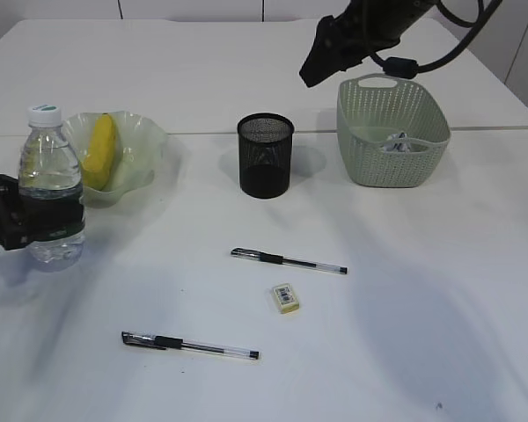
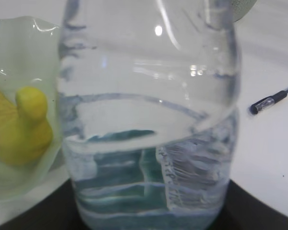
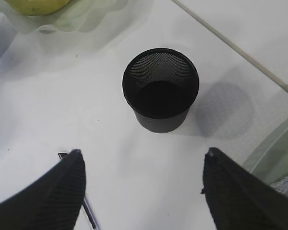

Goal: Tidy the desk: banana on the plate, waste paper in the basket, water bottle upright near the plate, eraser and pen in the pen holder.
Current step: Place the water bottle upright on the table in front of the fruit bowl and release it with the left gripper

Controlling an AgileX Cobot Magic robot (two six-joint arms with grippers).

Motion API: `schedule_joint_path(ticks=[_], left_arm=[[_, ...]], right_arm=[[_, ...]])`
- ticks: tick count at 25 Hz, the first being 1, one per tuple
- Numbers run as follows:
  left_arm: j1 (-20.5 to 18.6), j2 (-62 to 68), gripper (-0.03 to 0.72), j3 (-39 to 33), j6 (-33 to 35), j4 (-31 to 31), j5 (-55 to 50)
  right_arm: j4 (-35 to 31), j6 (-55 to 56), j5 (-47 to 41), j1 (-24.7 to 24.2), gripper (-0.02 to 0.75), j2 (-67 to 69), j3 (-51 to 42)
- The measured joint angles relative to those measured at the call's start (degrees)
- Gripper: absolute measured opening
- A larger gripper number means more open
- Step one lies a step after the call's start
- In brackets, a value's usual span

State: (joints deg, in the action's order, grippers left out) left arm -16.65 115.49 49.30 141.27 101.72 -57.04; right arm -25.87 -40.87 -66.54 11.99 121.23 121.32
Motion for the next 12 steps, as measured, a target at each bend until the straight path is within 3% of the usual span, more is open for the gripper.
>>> schedule_joint_path(ticks=[12], left_arm=[[0.00,6.40,0.361,3.99,0.09,0.22,-2.26]], right_arm=[[0.41,-0.13,0.46,0.00,0.561,2.70,0.00]])
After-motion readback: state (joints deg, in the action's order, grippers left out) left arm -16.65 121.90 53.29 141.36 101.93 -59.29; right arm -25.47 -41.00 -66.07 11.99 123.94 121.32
